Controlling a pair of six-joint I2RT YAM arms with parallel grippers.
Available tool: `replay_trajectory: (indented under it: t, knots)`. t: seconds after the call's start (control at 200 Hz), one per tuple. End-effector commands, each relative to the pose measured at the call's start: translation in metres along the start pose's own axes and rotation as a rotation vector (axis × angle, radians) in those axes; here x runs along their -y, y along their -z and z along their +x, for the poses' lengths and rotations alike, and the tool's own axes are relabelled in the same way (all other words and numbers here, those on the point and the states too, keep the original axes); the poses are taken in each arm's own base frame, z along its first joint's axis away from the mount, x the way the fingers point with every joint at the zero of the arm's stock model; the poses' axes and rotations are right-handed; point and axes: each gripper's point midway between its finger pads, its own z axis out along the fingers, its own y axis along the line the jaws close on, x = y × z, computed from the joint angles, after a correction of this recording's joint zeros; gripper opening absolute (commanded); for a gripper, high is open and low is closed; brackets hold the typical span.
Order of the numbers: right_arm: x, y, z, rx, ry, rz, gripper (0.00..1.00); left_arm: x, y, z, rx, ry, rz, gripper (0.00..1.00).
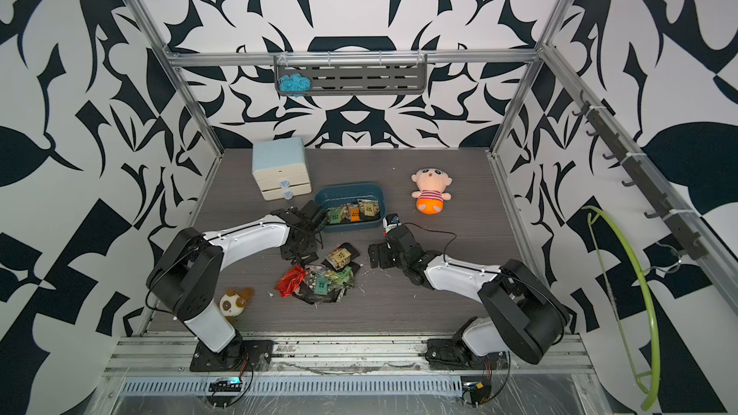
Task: Put the tea bags into the storage box
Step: Pick up the tea bag from the center of the board, then place the tea bag in the storage box.
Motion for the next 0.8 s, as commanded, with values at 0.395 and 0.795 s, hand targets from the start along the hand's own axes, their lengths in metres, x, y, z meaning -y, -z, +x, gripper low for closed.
replay_trajectory:
  t: [0.395, 0.795]
  knots:
    - [0.009, 0.014, -0.028, 0.097, -0.007, 0.079, 0.99, 0.104, 0.097, -0.086, 0.185, -0.131, 0.418, 0.00]
    - [0.022, 0.029, -0.034, 0.179, -0.028, 0.115, 0.99, 0.157, 0.029, -0.129, 0.146, -0.191, 0.285, 0.02]
